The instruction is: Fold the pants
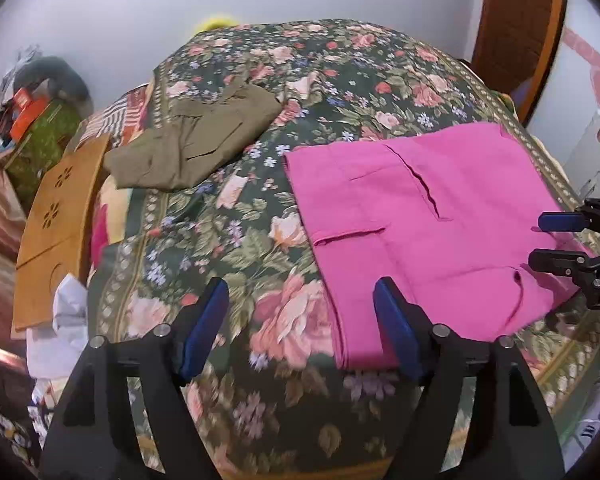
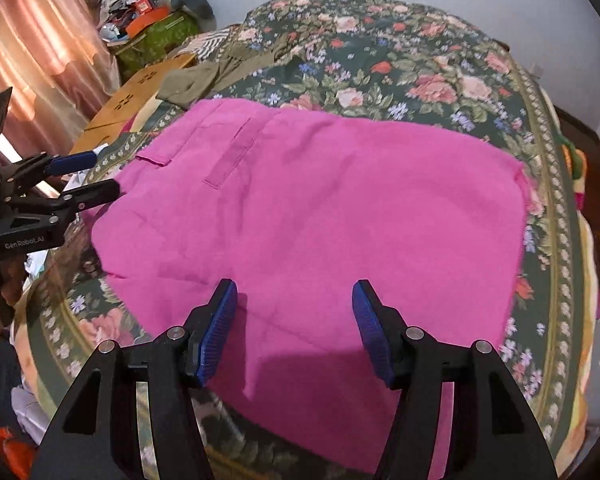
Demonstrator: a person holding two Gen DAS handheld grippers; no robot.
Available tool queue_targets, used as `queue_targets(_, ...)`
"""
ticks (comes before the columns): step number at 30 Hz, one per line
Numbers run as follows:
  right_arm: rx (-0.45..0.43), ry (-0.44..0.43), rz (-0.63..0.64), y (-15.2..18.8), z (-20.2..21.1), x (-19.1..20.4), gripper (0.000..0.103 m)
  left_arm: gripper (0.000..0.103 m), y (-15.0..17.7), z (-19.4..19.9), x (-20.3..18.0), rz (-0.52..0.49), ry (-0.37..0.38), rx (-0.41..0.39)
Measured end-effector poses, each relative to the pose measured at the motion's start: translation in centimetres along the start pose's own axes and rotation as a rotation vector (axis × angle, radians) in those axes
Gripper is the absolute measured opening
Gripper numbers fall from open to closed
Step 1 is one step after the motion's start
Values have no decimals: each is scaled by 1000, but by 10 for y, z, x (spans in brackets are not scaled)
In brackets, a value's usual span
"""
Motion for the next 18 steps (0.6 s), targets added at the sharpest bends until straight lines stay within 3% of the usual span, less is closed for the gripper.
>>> queue_targets(3, -34, 1, -4, 4, 10, 4, 56, 86, 2, 16, 12, 81, 34, -3)
queue_targets(6, -66, 11, -4, 11, 19, 8, 56, 86, 7, 26, 21, 176, 128, 27)
queue_targets(9, -89, 15, -1, 18, 21, 10, 56, 86, 13, 29, 18, 214, 160, 55)
queue_targets(12, -75, 9, -24, 26, 11, 7, 56, 86, 21, 27, 9, 241, 205, 108)
queue_targets(18, -70, 0, -52, 39, 3, 5, 56, 86, 32, 4, -6, 367, 382, 253)
Point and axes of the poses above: each gripper's, at about its wrist camera, not at the fingertips, and z roughly against the way its jaws point, x to its left, y to its underside, the point moved 1 cm from there along -z, roughly the way its jaws point, and after that the axes turned 5 degrees about z, right-handed, at the moved point
